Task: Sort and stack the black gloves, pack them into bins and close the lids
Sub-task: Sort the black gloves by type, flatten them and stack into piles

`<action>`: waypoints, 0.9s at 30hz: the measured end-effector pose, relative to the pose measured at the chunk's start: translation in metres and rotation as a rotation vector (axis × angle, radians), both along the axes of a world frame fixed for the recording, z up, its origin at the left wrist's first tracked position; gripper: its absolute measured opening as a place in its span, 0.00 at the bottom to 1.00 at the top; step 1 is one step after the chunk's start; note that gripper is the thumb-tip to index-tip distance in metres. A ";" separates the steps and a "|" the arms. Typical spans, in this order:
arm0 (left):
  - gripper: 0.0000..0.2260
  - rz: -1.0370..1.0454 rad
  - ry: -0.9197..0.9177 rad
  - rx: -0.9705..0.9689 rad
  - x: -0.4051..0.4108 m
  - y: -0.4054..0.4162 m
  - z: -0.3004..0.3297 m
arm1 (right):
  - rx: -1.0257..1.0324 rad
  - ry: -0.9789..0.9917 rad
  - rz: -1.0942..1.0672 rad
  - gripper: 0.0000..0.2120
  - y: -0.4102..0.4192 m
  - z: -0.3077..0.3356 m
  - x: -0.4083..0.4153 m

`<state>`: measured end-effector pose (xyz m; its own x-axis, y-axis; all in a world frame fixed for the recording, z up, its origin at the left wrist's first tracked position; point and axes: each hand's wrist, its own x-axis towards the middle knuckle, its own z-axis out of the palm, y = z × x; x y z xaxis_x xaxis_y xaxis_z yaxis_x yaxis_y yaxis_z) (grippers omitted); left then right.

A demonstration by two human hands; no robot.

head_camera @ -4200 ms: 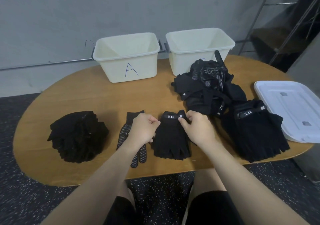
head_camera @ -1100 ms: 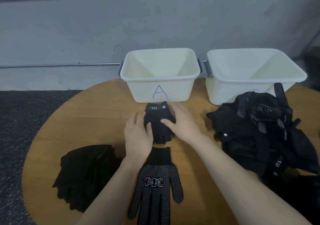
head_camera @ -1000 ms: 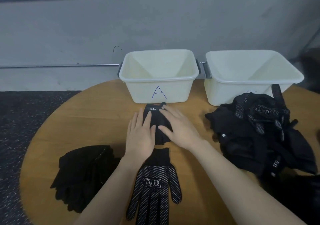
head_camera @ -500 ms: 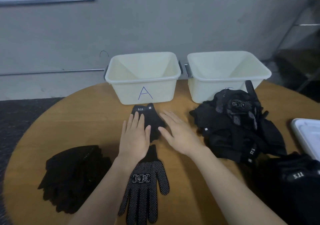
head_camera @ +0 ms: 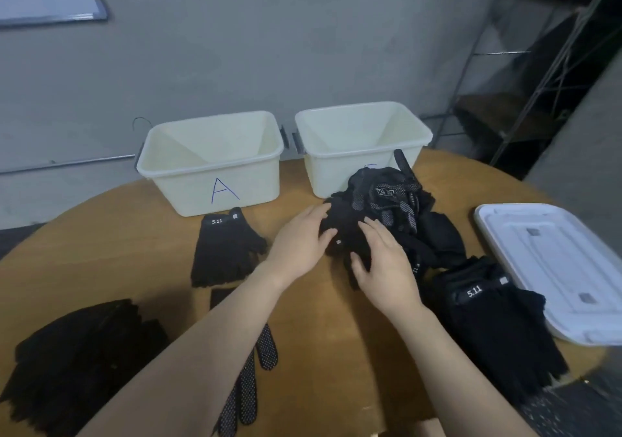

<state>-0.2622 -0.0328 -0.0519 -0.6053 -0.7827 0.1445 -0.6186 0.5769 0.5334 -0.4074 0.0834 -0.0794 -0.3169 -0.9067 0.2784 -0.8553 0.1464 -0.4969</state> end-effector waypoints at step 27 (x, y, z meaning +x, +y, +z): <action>0.04 0.142 0.473 0.363 0.066 0.048 0.078 | -0.213 0.152 -0.043 0.22 -0.001 0.031 0.039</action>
